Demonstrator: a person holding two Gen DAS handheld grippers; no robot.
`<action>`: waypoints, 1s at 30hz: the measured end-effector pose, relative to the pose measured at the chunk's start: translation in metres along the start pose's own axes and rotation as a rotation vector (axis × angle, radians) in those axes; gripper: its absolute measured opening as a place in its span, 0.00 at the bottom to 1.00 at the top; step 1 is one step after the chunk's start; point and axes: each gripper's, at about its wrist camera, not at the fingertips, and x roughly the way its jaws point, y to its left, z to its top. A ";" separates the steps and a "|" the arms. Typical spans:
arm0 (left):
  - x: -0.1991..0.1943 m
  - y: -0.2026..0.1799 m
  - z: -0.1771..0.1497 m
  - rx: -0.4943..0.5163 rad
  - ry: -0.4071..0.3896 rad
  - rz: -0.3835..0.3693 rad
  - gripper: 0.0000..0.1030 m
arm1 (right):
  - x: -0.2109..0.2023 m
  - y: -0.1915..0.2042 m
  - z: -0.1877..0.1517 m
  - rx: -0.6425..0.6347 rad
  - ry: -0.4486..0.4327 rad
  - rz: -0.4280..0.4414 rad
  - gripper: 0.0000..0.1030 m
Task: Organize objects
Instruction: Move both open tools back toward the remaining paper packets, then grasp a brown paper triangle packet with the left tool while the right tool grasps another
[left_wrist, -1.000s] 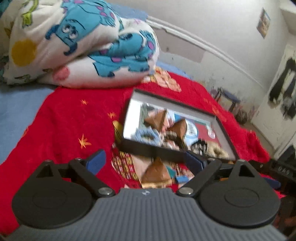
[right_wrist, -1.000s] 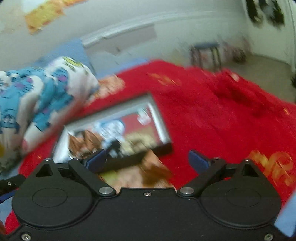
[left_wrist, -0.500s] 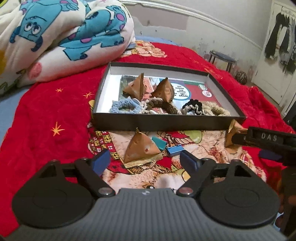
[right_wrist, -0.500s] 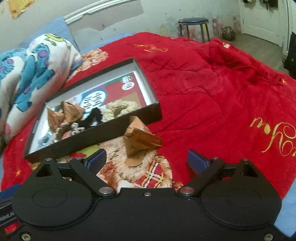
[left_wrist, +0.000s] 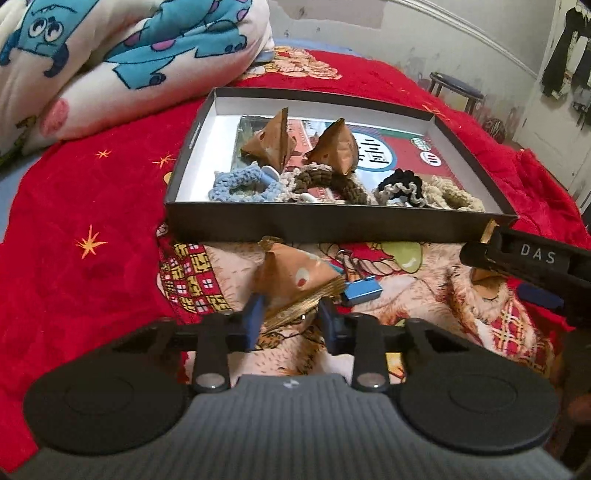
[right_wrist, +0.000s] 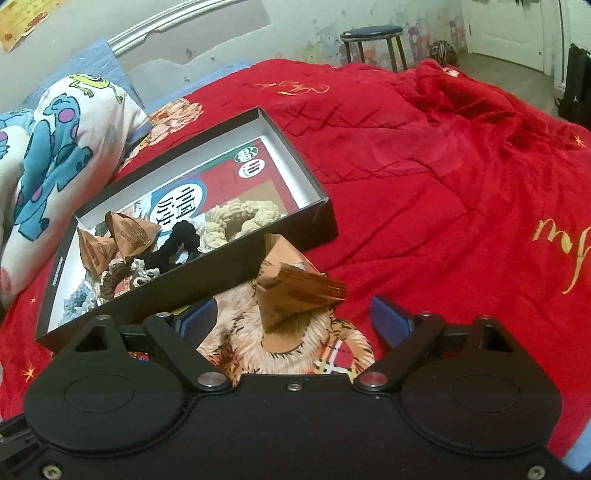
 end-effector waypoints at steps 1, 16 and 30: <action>0.000 0.001 0.000 -0.003 0.003 0.003 0.28 | 0.001 0.002 -0.001 -0.010 -0.004 -0.008 0.85; -0.007 0.002 0.001 -0.042 -0.023 -0.050 0.55 | 0.000 0.002 -0.001 -0.018 -0.028 -0.024 0.65; 0.004 -0.016 0.003 0.043 -0.107 -0.014 0.42 | 0.001 -0.007 0.002 0.066 -0.028 0.005 0.65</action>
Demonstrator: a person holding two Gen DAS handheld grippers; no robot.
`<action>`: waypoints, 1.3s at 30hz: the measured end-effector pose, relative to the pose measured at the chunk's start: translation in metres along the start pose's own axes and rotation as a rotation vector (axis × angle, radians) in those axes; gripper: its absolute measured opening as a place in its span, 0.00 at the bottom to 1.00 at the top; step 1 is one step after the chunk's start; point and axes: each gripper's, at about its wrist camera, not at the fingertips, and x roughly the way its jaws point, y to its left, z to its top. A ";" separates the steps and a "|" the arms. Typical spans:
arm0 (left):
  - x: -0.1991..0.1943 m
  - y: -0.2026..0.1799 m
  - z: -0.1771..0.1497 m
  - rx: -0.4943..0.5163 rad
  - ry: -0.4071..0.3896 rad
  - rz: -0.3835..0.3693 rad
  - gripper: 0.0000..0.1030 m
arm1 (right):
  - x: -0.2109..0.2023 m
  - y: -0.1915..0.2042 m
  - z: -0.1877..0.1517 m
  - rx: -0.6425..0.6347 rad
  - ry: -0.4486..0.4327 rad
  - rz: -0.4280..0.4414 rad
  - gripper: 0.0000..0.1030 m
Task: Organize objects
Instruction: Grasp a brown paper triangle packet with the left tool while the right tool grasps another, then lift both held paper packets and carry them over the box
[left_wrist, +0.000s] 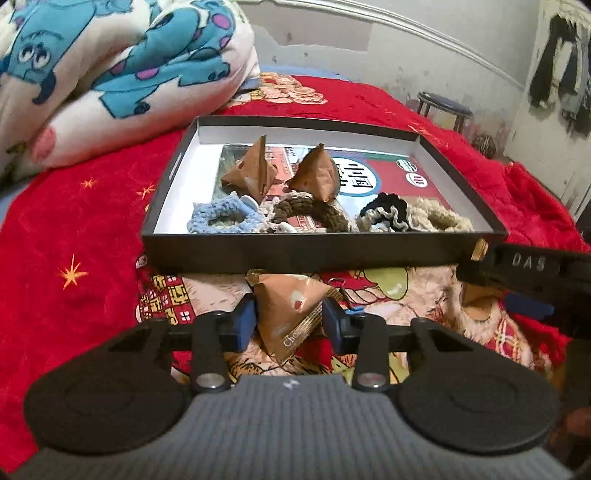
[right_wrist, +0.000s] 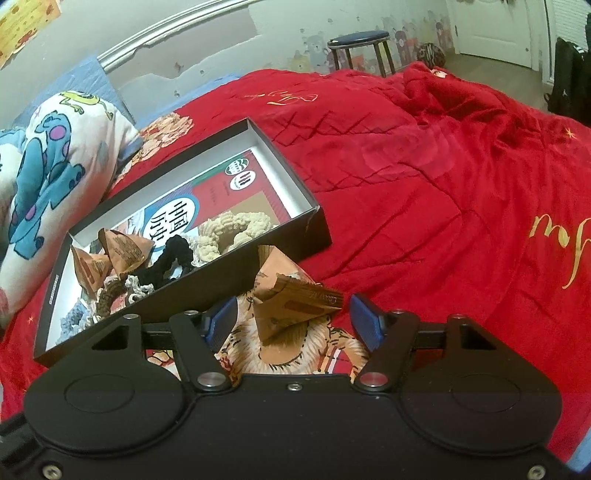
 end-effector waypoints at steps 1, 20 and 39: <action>0.000 -0.002 0.000 0.014 -0.007 0.012 0.37 | 0.000 0.000 0.000 0.001 0.000 0.000 0.65; -0.024 0.001 0.005 -0.021 -0.099 -0.028 0.26 | -0.009 -0.015 0.004 0.111 -0.063 0.058 0.45; -0.058 0.016 0.012 -0.095 -0.210 -0.031 0.26 | -0.057 -0.010 0.020 0.162 -0.158 0.347 0.45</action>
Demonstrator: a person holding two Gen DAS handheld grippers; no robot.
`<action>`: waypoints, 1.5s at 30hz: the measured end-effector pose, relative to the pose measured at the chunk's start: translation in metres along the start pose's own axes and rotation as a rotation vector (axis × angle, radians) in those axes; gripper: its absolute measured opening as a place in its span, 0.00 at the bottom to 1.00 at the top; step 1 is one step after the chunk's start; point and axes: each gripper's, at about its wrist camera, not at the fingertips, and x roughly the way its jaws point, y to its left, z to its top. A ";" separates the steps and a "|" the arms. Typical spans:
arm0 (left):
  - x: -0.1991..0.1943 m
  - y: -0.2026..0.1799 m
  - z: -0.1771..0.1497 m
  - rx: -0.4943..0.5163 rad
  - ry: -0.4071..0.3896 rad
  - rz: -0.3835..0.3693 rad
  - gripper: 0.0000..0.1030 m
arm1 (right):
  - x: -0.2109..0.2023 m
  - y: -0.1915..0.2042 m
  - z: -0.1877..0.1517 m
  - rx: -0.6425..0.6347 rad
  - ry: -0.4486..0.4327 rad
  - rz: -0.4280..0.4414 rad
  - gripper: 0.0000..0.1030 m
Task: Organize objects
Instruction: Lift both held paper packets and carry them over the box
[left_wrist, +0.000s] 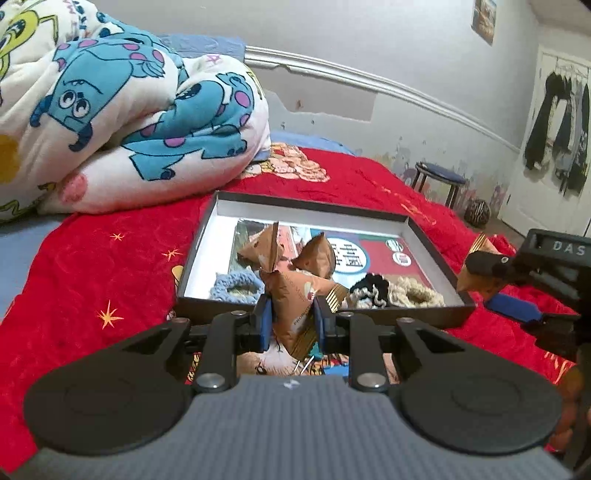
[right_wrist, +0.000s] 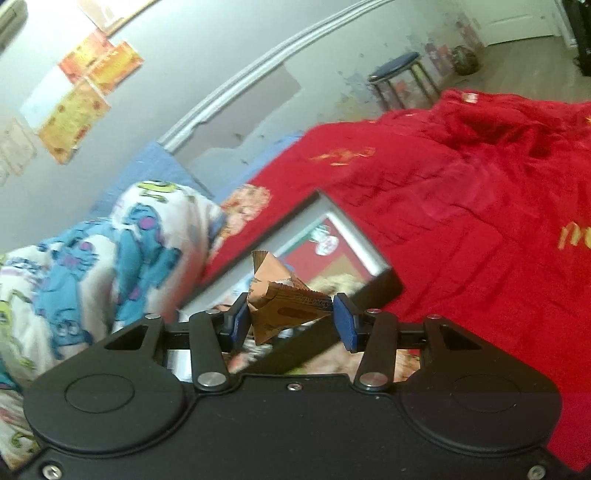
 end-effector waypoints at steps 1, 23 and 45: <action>-0.001 0.001 0.001 -0.005 -0.007 0.000 0.26 | -0.001 0.004 0.003 -0.014 0.002 0.008 0.45; -0.015 -0.020 0.036 0.118 -0.164 -0.054 0.26 | -0.005 0.009 0.079 -0.073 -0.035 0.125 0.45; 0.035 -0.064 0.066 0.142 -0.178 -0.110 0.27 | 0.038 -0.009 0.096 -0.012 -0.012 0.147 0.45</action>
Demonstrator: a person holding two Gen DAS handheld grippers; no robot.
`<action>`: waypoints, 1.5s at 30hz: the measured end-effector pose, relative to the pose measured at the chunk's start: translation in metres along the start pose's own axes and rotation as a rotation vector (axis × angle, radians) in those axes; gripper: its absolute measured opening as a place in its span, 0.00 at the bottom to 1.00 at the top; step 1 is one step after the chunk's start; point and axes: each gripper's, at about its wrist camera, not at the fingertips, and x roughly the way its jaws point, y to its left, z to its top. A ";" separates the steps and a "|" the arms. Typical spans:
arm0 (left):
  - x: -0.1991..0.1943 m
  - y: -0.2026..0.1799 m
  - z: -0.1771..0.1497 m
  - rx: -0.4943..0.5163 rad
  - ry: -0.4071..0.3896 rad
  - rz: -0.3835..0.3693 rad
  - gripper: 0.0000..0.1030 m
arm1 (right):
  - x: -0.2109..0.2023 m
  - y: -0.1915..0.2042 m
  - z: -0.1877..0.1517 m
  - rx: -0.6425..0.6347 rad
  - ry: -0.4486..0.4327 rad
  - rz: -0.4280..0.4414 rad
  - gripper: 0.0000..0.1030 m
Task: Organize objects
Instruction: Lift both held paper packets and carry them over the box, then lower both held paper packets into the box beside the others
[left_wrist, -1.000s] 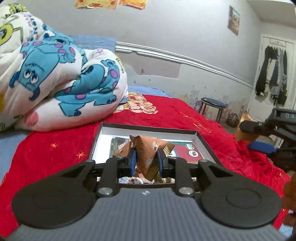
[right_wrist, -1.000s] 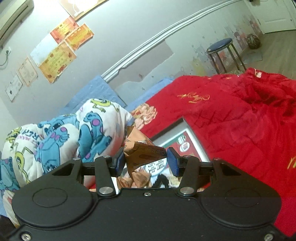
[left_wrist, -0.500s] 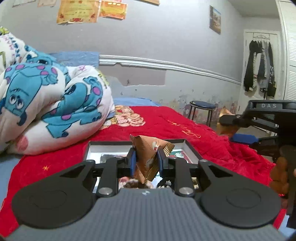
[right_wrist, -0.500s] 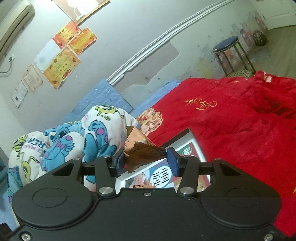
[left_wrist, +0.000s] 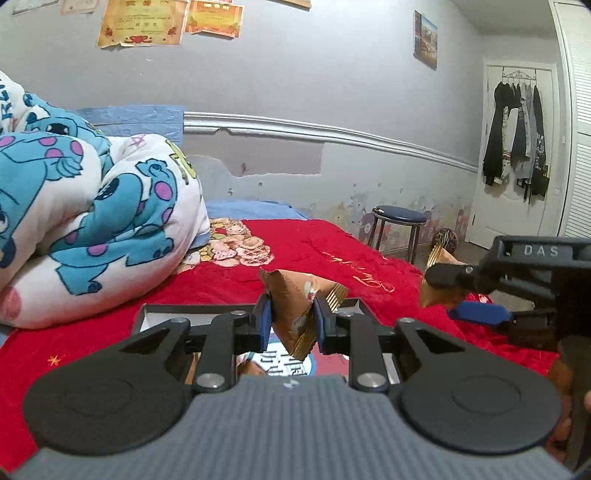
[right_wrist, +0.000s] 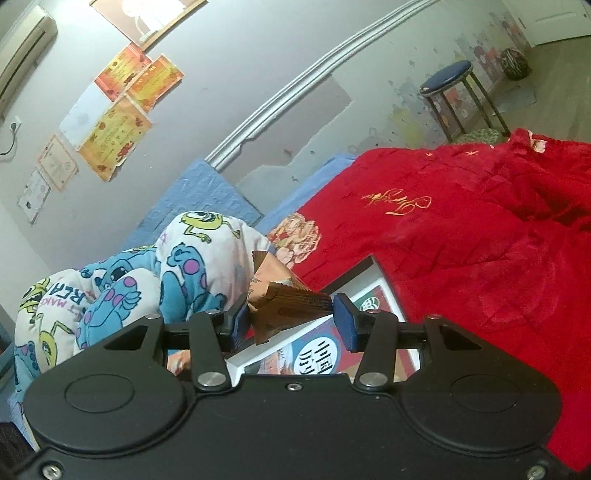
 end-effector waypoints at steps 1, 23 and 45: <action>0.004 0.000 0.002 -0.005 0.002 -0.005 0.27 | 0.002 0.000 0.001 -0.003 -0.002 -0.002 0.45; 0.098 0.010 -0.022 -0.076 0.254 -0.027 0.28 | 0.091 -0.021 -0.024 -0.033 0.174 -0.099 0.45; 0.112 0.001 -0.053 -0.015 0.314 -0.015 0.31 | 0.117 -0.022 -0.044 -0.113 0.245 -0.198 0.45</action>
